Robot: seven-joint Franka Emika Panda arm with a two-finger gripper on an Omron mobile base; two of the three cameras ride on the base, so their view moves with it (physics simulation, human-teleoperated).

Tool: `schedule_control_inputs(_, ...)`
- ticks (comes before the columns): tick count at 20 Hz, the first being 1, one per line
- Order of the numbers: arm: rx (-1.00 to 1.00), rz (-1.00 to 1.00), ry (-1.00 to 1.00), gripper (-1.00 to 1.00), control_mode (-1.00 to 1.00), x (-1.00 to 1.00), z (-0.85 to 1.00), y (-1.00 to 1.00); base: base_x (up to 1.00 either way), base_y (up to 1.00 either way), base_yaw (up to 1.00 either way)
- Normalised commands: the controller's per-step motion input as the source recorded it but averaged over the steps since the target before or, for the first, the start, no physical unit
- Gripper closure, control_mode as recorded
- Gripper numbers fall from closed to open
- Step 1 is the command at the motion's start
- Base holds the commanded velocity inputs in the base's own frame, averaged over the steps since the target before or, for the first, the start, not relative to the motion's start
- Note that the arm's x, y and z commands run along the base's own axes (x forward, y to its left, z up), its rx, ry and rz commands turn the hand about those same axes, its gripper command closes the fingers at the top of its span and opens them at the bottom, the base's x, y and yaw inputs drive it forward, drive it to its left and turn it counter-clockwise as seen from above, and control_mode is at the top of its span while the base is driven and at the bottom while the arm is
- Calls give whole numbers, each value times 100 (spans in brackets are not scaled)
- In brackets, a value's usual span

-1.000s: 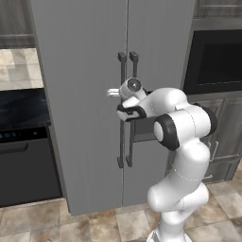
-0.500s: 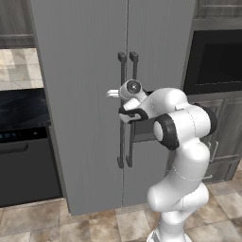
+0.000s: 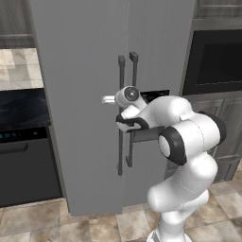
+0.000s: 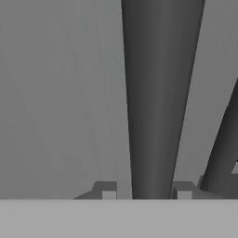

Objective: Take the lemon wedge from the fridge and place it on the plate with fish on the dining counter.

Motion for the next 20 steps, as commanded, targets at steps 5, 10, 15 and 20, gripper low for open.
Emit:
schedule_control_inputs(5, 0, 7, 1, 100, -100, -87, 36, 93, 0, 0, 0)
schedule_control_inputs(10, -1, 2, 1, 100, -100, -89, 59, 100, 0, 0, 0)
schedule_control_inputs(15, -3, 0, 0, -100, -100, -97, 75, 97, 0, 0, 0)
schedule_control_inputs(20, 0, -2, -8, -100, -100, -100, 73, 57, 0, 0, 0)
